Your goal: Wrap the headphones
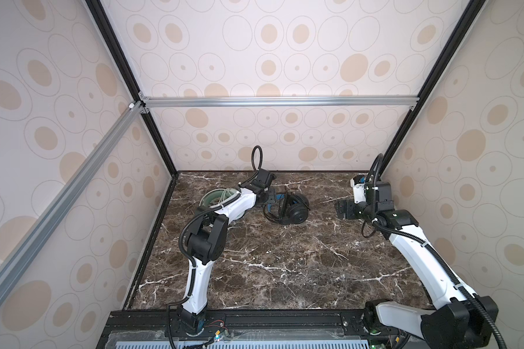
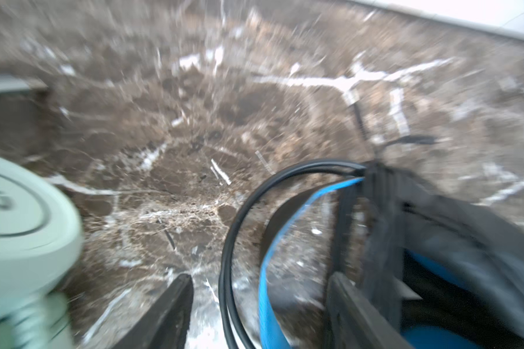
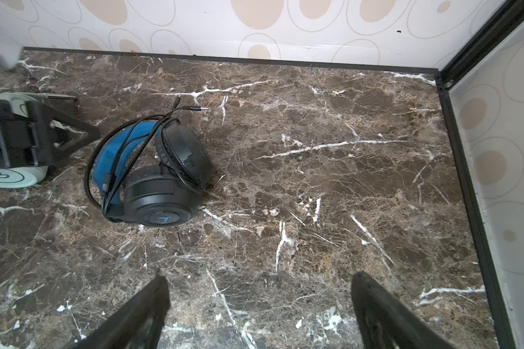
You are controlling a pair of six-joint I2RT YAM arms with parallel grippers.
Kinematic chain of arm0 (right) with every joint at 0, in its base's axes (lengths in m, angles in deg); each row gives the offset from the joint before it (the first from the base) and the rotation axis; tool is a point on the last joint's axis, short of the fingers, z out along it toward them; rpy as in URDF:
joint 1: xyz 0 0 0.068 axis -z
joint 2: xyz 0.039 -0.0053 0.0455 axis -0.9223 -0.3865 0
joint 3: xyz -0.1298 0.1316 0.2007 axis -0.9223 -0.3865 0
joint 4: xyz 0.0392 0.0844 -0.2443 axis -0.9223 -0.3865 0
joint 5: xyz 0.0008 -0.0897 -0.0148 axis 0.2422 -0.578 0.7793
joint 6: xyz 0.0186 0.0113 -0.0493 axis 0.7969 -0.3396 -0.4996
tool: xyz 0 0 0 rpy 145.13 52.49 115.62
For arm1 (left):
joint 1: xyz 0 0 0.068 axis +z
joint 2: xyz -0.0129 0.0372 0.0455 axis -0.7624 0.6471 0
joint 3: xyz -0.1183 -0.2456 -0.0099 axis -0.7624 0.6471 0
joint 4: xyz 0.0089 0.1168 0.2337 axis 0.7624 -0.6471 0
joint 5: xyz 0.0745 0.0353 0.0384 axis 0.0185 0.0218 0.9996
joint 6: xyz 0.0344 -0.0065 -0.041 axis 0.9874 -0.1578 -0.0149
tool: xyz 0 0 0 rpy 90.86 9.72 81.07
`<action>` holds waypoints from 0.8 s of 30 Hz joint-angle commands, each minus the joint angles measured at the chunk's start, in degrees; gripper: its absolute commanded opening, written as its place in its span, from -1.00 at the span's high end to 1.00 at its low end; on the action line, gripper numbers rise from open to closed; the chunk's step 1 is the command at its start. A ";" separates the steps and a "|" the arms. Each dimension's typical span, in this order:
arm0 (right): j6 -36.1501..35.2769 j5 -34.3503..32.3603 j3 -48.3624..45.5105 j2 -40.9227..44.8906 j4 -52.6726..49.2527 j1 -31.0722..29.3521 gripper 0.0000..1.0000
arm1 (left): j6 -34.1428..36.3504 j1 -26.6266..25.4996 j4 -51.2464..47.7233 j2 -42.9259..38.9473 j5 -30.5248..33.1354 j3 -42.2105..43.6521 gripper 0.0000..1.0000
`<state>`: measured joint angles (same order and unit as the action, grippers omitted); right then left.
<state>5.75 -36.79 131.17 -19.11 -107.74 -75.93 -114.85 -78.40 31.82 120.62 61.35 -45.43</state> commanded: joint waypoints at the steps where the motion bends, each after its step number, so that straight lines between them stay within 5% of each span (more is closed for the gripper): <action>1: -0.06 -1.57 -1.63 2.00 1.44 -0.21 -1.00 | 6.24 -1.15 4.93 -8.79 1.33 4.42 -0.60; 4: 0.89 -2.90 -4.65 3.99 4.84 -0.21 -0.99 | 13.35 -2.85 12.47 -17.13 0.94 12.89 -0.84; 10: 3.93 -8.42 -10.98 7.69 9.46 -0.23 -0.99 | 20.38 -3.87 17.40 -35.08 2.88 27.66 -0.96; 13: 5.65 -14.76 -15.32 10.45 11.90 -0.26 -0.99 | 20.80 -3.75 16.30 -45.61 11.04 35.54 -0.96; 18: 11.32 -26.13 -26.76 13.68 24.46 -0.16 -0.99 | 18.02 -2.64 16.36 -61.64 33.81 53.11 -0.96; 24: 9.66 -25.15 -33.70 5.22 40.07 -0.14 -0.99 | 18.23 3.74 22.26 -66.69 38.78 64.47 -0.96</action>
<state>15.63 -60.86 99.82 -11.37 -79.24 -75.93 -96.89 -76.39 49.72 53.91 92.85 17.11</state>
